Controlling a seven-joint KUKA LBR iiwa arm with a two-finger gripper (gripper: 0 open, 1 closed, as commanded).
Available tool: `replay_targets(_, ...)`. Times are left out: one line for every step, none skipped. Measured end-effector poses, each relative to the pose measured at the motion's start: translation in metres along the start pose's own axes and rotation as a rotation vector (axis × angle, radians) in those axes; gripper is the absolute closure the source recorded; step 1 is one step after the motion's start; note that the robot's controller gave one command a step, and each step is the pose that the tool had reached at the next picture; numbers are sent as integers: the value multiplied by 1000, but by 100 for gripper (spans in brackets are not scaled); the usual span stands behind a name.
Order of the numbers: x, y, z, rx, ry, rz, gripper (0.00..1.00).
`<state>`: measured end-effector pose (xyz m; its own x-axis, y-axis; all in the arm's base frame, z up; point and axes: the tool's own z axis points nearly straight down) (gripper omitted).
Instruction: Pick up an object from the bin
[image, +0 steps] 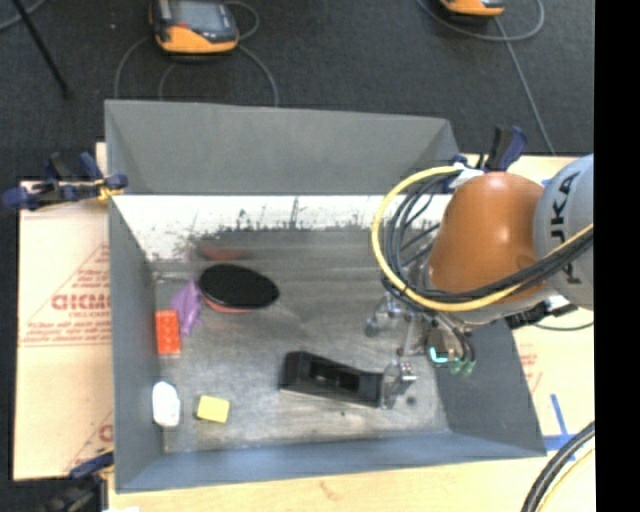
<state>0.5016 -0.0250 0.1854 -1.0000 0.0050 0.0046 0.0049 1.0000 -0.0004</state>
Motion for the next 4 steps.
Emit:
replay_targets(-2, 0, -3, 1, -8, -1, 0)
replay_targets(5, 28, 47, 0, -15, 0, 0)
replay_targets(8, -21, 110, 1, -14, 20, 100)
replay_targets(8, -21, 110, 1, -15, 19, 100)
